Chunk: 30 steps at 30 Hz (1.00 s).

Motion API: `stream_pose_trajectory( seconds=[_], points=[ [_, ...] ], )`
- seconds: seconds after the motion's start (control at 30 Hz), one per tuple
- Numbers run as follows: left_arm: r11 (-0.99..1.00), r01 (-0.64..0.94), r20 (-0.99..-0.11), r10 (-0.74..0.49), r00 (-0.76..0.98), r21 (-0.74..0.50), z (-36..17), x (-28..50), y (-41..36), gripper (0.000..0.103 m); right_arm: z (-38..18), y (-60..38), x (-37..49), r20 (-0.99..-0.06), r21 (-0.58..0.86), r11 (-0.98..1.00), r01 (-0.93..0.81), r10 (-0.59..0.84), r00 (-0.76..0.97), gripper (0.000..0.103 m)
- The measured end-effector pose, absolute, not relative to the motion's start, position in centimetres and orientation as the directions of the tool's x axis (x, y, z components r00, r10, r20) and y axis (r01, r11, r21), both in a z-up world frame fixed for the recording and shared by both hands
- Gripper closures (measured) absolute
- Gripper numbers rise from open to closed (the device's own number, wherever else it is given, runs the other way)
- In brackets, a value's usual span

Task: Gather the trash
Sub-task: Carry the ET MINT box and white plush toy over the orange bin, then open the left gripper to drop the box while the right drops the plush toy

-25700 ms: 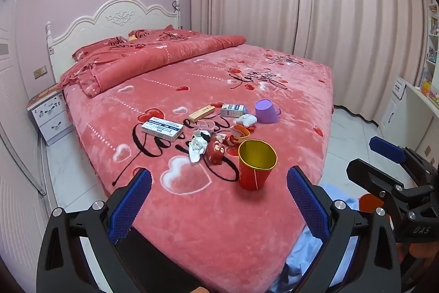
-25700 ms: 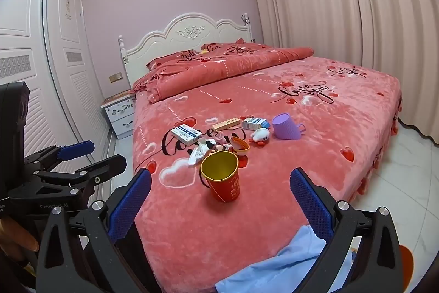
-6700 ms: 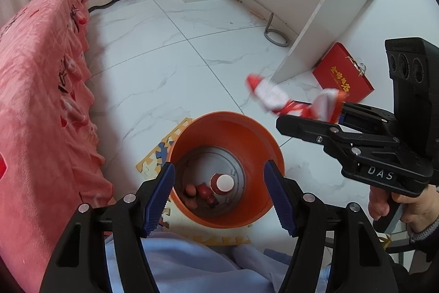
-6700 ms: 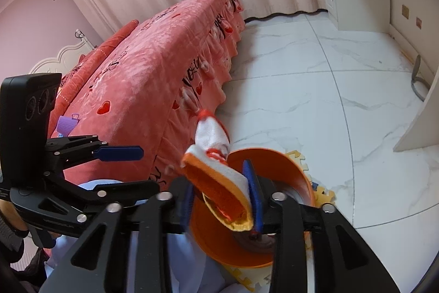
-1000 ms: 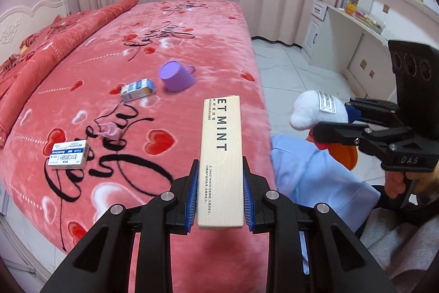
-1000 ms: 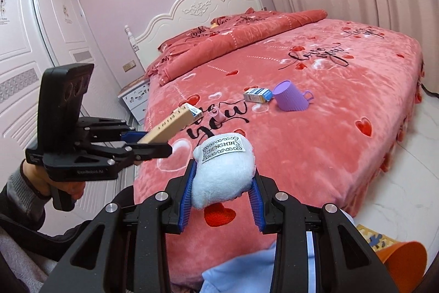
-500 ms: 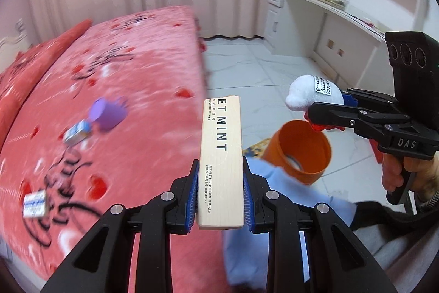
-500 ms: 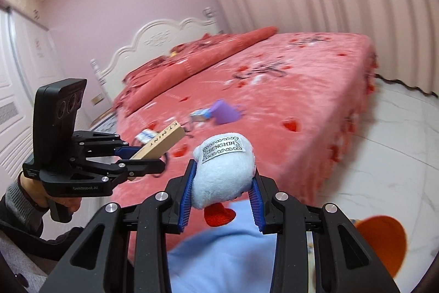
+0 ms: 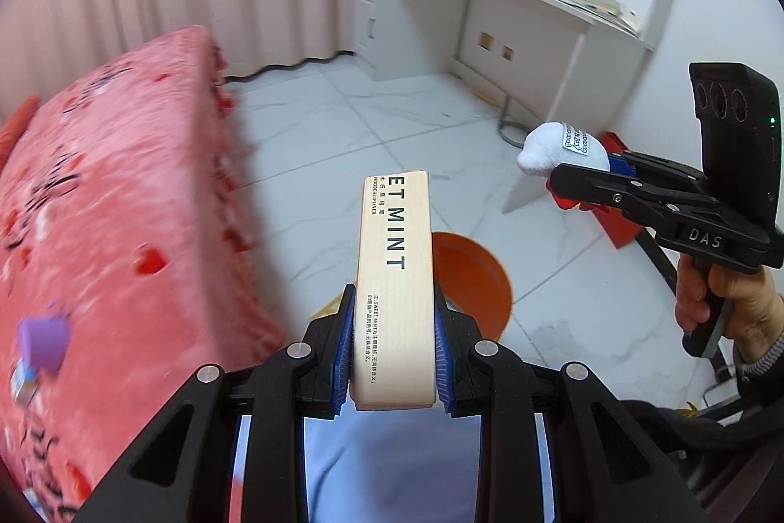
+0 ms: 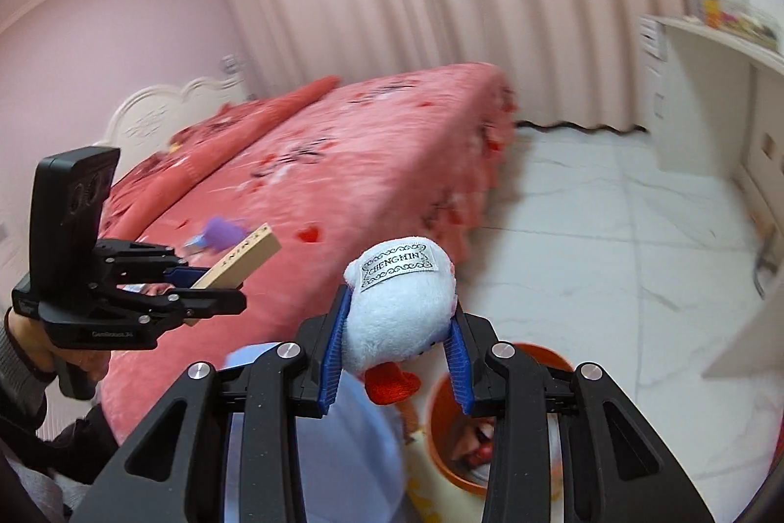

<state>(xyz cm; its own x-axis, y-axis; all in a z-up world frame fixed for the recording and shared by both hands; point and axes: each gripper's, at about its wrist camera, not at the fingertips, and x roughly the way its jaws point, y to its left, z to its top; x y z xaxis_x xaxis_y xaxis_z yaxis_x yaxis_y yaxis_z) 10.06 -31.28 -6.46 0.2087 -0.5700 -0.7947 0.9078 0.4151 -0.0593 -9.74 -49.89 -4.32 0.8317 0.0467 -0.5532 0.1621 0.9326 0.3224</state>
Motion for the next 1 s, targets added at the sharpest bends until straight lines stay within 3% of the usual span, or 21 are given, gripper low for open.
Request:
stream_pose_trajectory(
  seconds=[0.37,0.77,0.87,1.0],
  points=[
    [0.311,0.942,-0.836,-0.545,0.066,-0.128,-11.0,10.3,-39.1,0.074,-8.7,-55.4,-11.1,-0.609,0.345,0.89,0.298,-0.029,0.792,0.067],
    [0.308,0.94,-0.865,-0.501,0.032,-0.144,-14.0,11.4,-43.3,0.074,-11.5,-57.1,-10.7,-0.642,0.377,0.856,0.353,-0.033,0.766,0.066],
    [0.309,0.942,-0.874,-0.484,0.035,-0.134,-14.7,11.1,-44.1,0.057,-11.9,-57.3,-10.7,-0.649,0.377,0.854,0.36,-0.034,0.76,0.066],
    [0.312,0.94,-0.878,-0.477,0.031,-0.136,-15.2,11.0,-44.2,0.053,-12.4,-57.2,-10.6,-0.654,0.384,0.85,0.36,-0.024,0.756,0.066]
  ],
)
